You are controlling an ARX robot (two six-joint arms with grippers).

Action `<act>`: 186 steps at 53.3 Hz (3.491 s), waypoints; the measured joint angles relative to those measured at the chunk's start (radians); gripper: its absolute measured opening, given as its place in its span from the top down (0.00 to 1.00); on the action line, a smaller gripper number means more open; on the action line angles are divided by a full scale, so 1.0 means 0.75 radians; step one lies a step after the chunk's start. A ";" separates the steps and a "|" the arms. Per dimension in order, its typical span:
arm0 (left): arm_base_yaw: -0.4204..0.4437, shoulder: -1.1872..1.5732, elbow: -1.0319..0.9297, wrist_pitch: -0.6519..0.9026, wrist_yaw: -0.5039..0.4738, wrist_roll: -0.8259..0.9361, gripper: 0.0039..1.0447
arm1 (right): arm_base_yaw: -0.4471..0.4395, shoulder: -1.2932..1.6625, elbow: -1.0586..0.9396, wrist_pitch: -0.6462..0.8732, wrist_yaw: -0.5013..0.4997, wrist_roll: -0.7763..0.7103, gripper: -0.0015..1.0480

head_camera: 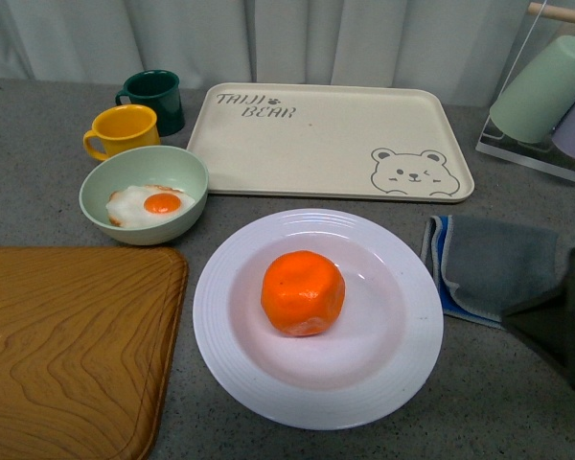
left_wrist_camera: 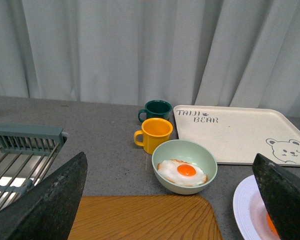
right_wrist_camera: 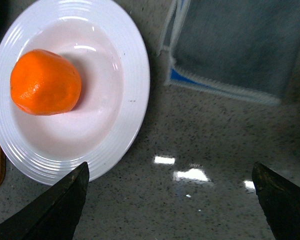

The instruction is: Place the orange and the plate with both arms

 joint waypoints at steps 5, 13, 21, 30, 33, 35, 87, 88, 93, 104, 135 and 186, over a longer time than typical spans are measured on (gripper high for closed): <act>0.000 0.000 0.000 0.000 0.000 0.000 0.06 | 0.015 0.142 0.084 -0.025 -0.024 0.057 0.09; 0.000 0.000 0.000 0.000 0.000 0.000 0.06 | 0.049 0.323 0.193 -0.060 -0.024 0.113 0.09; 0.000 0.000 0.000 0.000 0.000 0.000 0.06 | 0.079 0.465 0.293 -0.069 -0.022 0.159 0.09; 0.000 0.000 0.000 0.000 0.000 0.000 0.06 | 0.102 0.591 0.404 -0.111 -0.024 0.204 0.09; 0.000 0.000 0.000 0.000 0.000 0.000 0.06 | 0.110 0.622 0.435 -0.136 -0.028 0.217 0.09; 0.000 0.000 0.000 0.000 0.000 0.000 0.06 | 0.115 0.641 0.458 -0.154 -0.036 0.227 0.09; 0.000 0.000 0.000 0.000 0.000 0.000 0.06 | 0.128 0.792 0.645 -0.266 -0.135 0.355 0.82; 0.000 0.000 0.000 0.000 0.000 0.000 0.06 | 0.125 0.783 0.630 -0.250 -0.144 0.365 0.83; 0.000 0.000 0.000 0.000 0.000 0.000 0.06 | 0.114 0.750 0.574 -0.189 -0.171 0.398 0.84; 0.000 0.000 0.000 0.000 0.000 0.000 0.06 | 0.087 0.672 0.434 0.017 -0.271 0.496 0.90; 0.000 0.000 0.000 0.000 0.000 0.000 0.06 | -0.058 0.674 0.117 0.822 -0.411 0.738 0.98; 0.000 0.000 0.000 0.000 0.000 0.000 0.06 | -0.150 1.172 0.958 0.924 -0.460 0.956 0.99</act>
